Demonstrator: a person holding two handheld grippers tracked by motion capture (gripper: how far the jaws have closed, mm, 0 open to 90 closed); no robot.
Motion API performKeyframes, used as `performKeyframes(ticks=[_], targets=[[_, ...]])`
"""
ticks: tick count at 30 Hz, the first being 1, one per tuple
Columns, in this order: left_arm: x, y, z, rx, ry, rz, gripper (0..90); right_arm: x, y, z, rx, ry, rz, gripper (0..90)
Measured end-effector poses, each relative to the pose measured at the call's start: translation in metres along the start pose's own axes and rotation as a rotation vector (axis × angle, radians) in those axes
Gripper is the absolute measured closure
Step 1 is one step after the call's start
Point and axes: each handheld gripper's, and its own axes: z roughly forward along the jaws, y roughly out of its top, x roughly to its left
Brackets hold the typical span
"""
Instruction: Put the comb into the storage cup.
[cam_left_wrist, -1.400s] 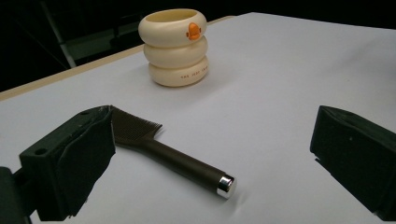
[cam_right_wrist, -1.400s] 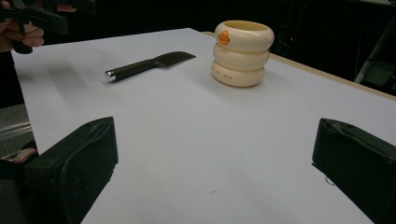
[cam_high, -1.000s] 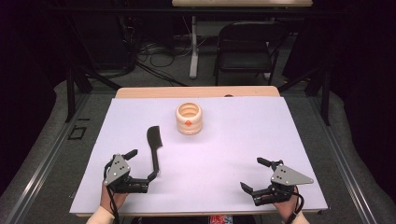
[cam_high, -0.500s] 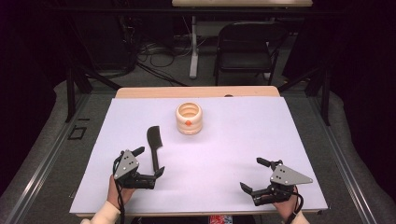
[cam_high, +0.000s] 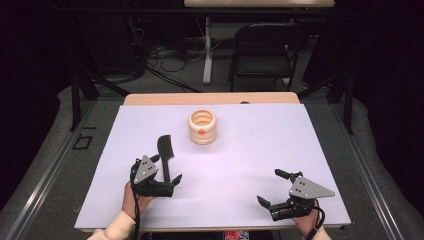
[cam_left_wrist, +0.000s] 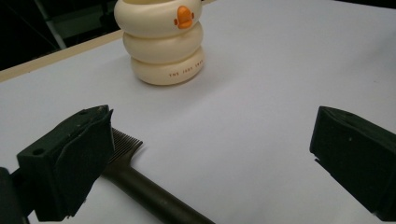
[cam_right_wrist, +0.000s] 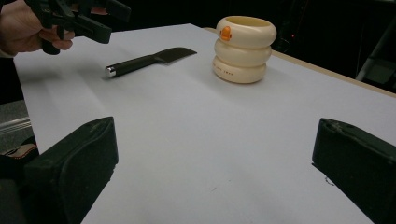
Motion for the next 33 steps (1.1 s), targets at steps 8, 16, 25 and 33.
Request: performKeyframes(ticks=[8,16,25,33], targets=[[0.000,-0.002,0.003,0.053,-0.024,0.006,29.5,0.000,0.000,0.000,0.010,0.003,-0.001,0.0],[0.001,-0.006,0.006,0.113,-0.085,-0.006,65.9,0.000,0.000,0.001,0.013,0.004,-0.003,0.0],[0.003,-0.010,0.008,0.198,-0.132,-0.018,88.6,0.000,0.000,0.000,0.013,0.004,-0.001,0.0],[0.005,-0.013,0.011,0.275,-0.136,-0.033,90.0,0.000,0.000,0.000,0.014,0.004,0.000,0.0]])
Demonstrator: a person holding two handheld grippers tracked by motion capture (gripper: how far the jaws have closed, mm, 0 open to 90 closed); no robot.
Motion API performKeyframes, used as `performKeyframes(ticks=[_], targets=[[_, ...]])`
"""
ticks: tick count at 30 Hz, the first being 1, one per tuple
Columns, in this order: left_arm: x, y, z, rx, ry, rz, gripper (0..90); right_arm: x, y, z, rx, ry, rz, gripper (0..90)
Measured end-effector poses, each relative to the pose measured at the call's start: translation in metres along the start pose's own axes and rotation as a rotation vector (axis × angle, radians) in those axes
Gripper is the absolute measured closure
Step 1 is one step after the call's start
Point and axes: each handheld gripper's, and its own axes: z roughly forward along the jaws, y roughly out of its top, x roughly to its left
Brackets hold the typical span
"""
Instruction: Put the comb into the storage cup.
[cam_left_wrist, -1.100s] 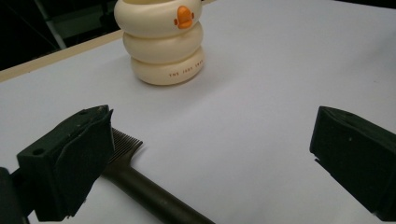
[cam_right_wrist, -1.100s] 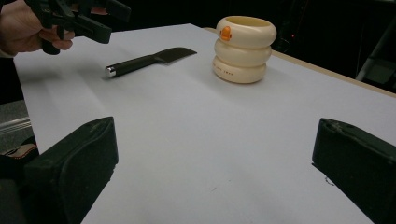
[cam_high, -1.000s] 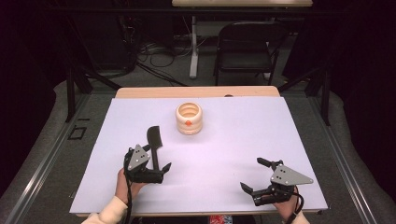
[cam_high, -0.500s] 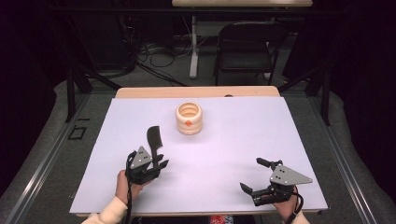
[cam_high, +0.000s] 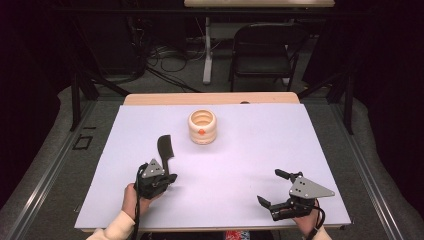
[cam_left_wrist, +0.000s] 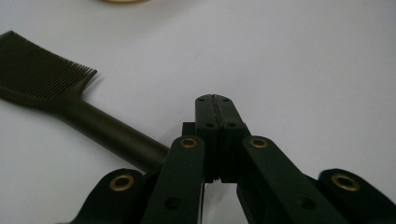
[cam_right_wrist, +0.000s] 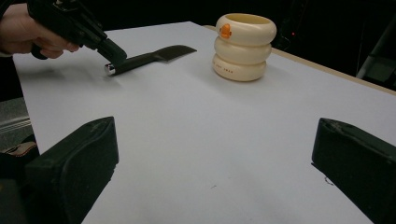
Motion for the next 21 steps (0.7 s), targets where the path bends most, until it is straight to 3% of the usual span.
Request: performKeyframes(ticks=[9,21], targets=[[0.0027,-0.0024,0.0013,0.059,0.008,-0.022,90.0,-0.0003,-0.0001,-0.0005,0.002,-0.002,-0.001,0.0],[0.0087,-0.0060,-0.0046,0.088,0.040,-0.041,90.0,-0.0003,-0.0002,-0.0004,0.008,-0.005,-0.002,0.0]])
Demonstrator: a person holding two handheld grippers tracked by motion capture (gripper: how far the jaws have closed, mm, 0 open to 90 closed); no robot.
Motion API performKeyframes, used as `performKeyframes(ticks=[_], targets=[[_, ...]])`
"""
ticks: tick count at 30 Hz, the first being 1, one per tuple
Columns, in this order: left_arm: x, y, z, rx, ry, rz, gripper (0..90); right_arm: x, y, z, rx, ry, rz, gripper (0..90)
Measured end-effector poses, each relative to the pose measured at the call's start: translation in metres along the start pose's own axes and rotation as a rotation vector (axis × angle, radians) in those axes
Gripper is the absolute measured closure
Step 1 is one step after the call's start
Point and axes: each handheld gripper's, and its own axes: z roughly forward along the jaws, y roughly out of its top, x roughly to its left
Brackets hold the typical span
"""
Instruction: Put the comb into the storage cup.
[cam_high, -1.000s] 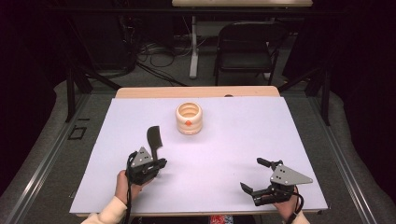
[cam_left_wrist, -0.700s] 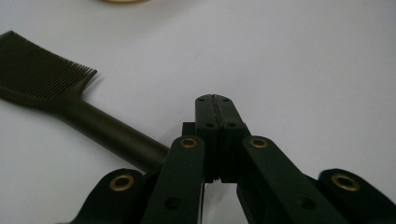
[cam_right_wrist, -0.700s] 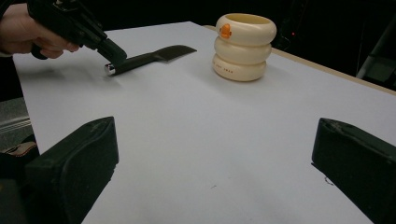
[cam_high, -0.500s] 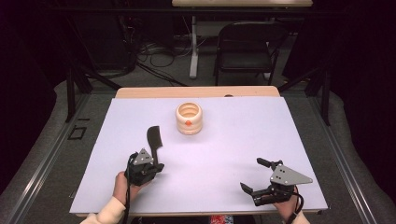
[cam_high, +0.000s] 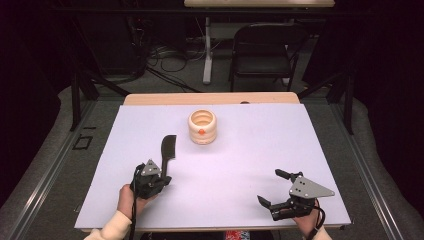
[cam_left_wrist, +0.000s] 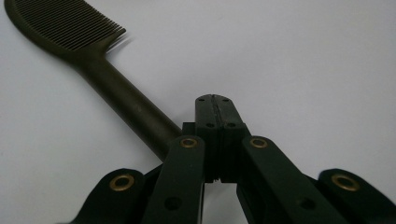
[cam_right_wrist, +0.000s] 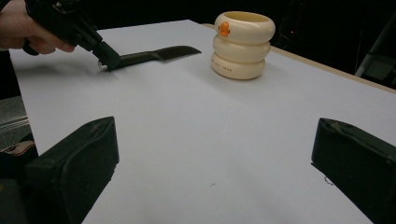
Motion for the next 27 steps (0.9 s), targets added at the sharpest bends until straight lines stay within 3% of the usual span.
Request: performKeyframes(ticks=[27], targets=[[0.015,-0.006,-0.006,0.017,0.054,-0.015,90.0,0.000,0.000,0.000,0.006,0.000,0.004,0.2]])
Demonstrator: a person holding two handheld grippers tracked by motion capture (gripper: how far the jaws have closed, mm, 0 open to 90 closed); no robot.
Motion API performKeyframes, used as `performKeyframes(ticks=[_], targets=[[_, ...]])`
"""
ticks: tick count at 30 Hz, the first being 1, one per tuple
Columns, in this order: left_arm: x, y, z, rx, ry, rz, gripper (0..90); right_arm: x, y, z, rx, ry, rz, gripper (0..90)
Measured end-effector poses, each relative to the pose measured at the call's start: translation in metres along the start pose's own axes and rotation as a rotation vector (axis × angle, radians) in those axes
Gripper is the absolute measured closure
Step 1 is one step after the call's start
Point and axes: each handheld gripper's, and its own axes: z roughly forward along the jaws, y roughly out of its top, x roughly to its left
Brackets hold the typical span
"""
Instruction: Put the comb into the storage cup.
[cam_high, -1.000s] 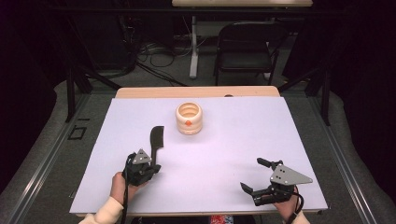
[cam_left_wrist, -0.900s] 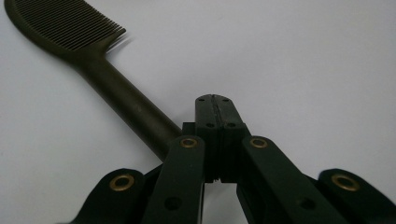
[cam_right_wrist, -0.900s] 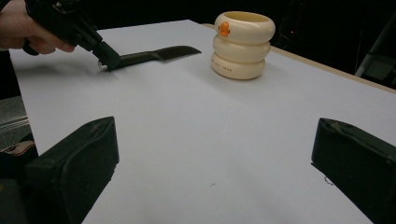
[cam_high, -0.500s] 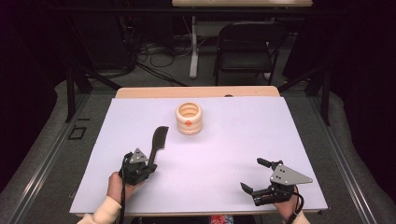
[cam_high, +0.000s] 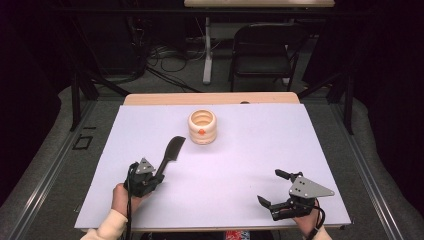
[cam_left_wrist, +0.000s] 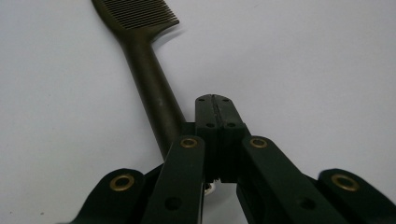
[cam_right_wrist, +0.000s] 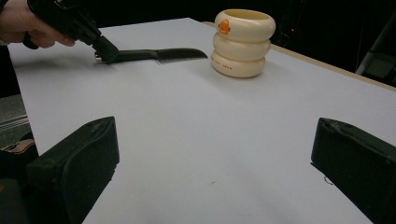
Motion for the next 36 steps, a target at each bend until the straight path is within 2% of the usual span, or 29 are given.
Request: performKeyframes(ticks=[9,36], targets=[[0.006,-0.001,-0.002,0.004,0.021,-0.006,90.0,0.000,0.000,0.000,0.002,0.000,0.001,0.3],[0.018,-0.002,-0.003,0.022,0.044,-0.022,90.0,-0.001,0.000,0.001,0.003,-0.001,0.004,0.3]])
